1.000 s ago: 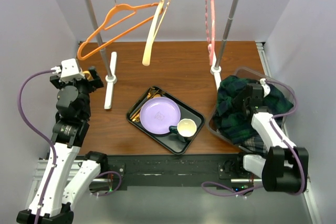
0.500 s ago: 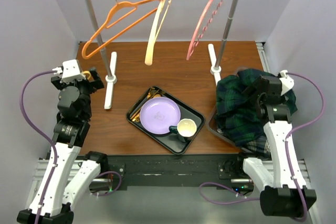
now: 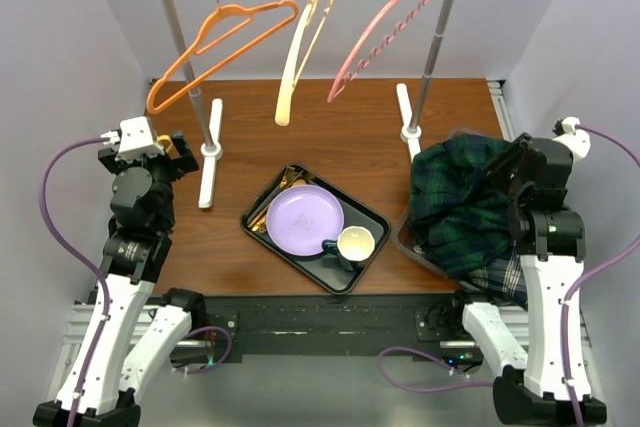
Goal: Remove the skirt from the hanger
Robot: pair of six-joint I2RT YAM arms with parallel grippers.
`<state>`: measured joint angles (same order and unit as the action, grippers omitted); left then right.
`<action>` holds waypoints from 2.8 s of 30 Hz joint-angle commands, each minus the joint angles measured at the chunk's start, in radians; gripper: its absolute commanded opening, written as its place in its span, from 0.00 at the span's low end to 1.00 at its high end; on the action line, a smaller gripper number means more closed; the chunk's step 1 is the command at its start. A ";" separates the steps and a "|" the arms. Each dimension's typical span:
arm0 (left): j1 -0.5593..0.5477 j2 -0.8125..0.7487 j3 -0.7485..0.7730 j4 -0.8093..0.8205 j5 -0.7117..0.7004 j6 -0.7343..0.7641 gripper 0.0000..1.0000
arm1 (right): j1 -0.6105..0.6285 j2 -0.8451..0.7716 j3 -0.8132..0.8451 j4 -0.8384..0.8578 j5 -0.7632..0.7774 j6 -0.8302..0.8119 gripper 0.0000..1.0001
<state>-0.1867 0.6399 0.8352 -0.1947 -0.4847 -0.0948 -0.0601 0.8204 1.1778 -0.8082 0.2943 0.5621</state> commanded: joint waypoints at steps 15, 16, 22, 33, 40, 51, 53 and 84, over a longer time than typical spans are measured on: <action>-0.028 -0.009 -0.018 0.041 0.034 -0.040 1.00 | -0.018 0.442 -0.569 0.570 -0.006 0.135 0.08; -0.034 -0.012 -0.019 0.040 0.031 -0.039 1.00 | -0.018 0.457 -0.558 0.564 0.015 0.131 0.08; -0.034 -0.034 -0.024 0.044 -0.008 -0.033 1.00 | -0.020 0.405 -0.511 0.505 0.094 0.125 0.12; -0.034 -0.036 -0.031 0.051 -0.008 -0.034 1.00 | -0.020 0.148 -0.187 0.213 0.210 -0.002 0.40; -0.036 -0.037 -0.039 0.054 -0.005 -0.037 1.00 | -0.026 0.103 -0.157 0.182 0.355 -0.083 0.31; -0.048 -0.075 -0.061 0.064 -0.035 -0.026 1.00 | -0.133 0.515 -0.567 0.606 0.044 0.110 0.21; -0.048 -0.072 -0.059 0.064 -0.041 -0.023 1.00 | -0.139 0.557 -0.503 0.587 0.037 0.090 0.20; -0.048 -0.068 -0.061 0.064 -0.026 -0.029 1.00 | -0.133 0.293 -0.439 0.403 -0.232 0.136 0.48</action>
<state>-0.2306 0.5686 0.7757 -0.1802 -0.5098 -0.1196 -0.1955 1.0454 0.8856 -0.4679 0.1081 0.6235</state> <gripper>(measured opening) 0.997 0.490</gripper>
